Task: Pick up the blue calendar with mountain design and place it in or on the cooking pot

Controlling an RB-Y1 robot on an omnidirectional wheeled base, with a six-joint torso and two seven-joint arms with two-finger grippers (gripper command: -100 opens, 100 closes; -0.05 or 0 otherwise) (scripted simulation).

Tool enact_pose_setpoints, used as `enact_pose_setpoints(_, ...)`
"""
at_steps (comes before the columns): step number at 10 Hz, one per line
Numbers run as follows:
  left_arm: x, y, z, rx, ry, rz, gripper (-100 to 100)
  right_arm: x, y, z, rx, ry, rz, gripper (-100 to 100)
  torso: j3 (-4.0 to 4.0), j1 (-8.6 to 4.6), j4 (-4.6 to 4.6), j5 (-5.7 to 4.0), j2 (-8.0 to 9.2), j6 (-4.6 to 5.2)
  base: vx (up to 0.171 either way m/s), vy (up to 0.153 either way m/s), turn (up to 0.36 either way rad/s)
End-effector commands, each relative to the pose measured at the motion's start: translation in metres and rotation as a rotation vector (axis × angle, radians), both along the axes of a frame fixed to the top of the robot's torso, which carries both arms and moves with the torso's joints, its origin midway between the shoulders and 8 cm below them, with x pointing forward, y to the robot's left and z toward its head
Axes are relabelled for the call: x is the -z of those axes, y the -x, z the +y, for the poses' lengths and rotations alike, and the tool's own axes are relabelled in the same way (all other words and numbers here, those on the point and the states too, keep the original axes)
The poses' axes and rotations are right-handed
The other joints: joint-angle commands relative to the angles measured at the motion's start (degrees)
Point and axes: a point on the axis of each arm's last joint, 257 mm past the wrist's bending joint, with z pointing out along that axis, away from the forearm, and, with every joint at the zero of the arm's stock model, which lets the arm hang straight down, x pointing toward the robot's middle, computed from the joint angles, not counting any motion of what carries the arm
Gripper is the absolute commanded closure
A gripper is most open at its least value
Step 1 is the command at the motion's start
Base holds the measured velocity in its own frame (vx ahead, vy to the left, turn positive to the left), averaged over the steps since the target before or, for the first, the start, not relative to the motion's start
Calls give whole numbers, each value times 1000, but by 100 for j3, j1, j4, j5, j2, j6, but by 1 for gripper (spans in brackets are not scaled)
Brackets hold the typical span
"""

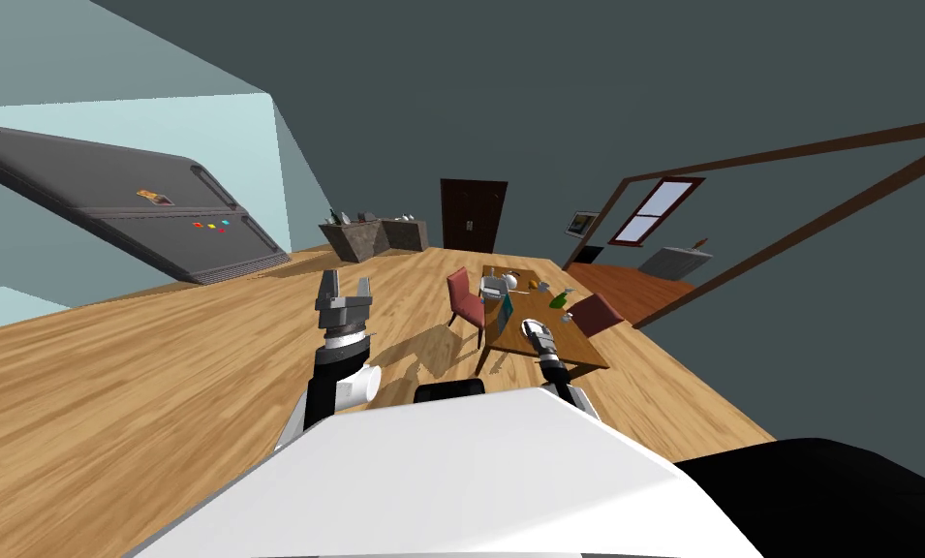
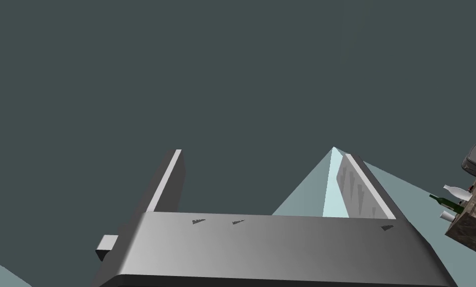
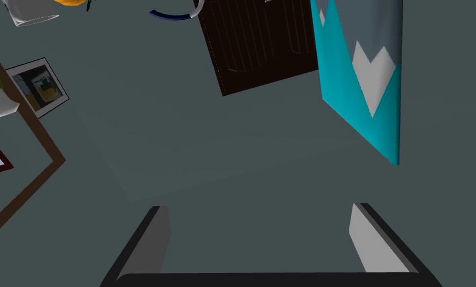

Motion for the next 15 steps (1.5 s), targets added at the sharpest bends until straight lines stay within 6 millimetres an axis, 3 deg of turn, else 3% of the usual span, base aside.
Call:
enact_pose_setpoints(1, 0, 0, 0, 0, 0, 0, 0, 10, 2, -4, 0, 35, 20, -100, 0, 0, 0, 0, 0, 0, 74, 74, -77)
enact_pose_setpoints(9, 0, 0, 0, 0, 0, 0, 0, 59, 16, -8, -12, 129, 122, -100, -7, -7, -2, -1, -12, 0, 71, 71, -63)
enact_pose_setpoints(15, 0, 0, 0, 0, 0, 0, 0, 83, 20, -3, -38, 173, 163, -100, -4, -11, -1, -2, -7, -1, 66, 56, -40)
